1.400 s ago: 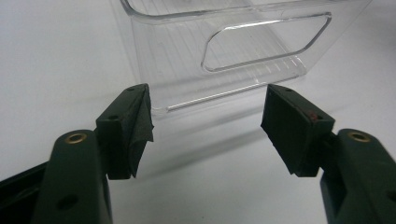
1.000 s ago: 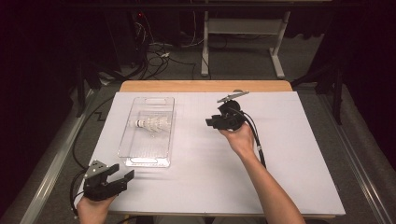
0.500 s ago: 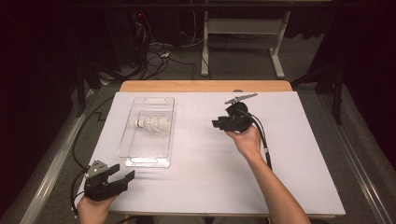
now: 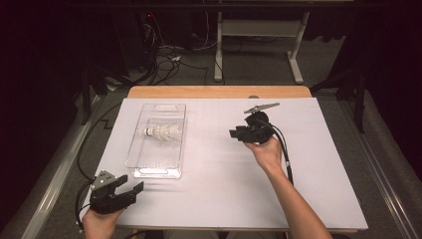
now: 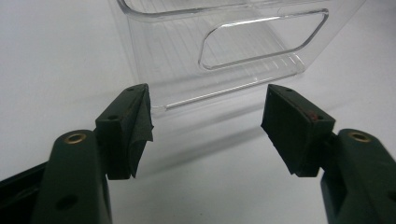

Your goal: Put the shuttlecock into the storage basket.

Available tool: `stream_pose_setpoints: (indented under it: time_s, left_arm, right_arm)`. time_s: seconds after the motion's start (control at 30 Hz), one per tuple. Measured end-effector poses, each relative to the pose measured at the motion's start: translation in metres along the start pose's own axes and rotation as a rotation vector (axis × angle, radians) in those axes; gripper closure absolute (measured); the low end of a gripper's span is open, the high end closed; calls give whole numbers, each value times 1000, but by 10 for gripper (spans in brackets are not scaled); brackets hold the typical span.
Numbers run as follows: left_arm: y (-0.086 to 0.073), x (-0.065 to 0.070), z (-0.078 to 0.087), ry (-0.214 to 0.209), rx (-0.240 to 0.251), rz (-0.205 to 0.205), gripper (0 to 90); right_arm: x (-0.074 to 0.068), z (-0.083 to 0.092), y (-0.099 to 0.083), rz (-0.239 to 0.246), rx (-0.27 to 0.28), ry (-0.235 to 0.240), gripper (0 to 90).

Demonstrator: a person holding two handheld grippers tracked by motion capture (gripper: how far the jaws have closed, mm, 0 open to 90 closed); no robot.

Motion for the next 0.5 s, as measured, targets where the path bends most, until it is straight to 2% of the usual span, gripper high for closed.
stream_pose_setpoints:
  time_s: [0.17,0.5]
  left_arm:
    - [1,-4,-2,19,-6,8,340]
    - [1,-3,-1,6,-2,10,339]
  right_arm:
    - [3,3,-5,-12,-6,-7,640]
    - [4,3,-15,-31,-3,-8,636]
Point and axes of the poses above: each handheld gripper's, and its own axes: z roughly backward along the jaws, y roughly out of its top, x roughly to its right, the point moved 8 cm from there along -z, roughly forward along the jaws, and after that the axes turned 15 degrees about z, right-handed, at the moved point
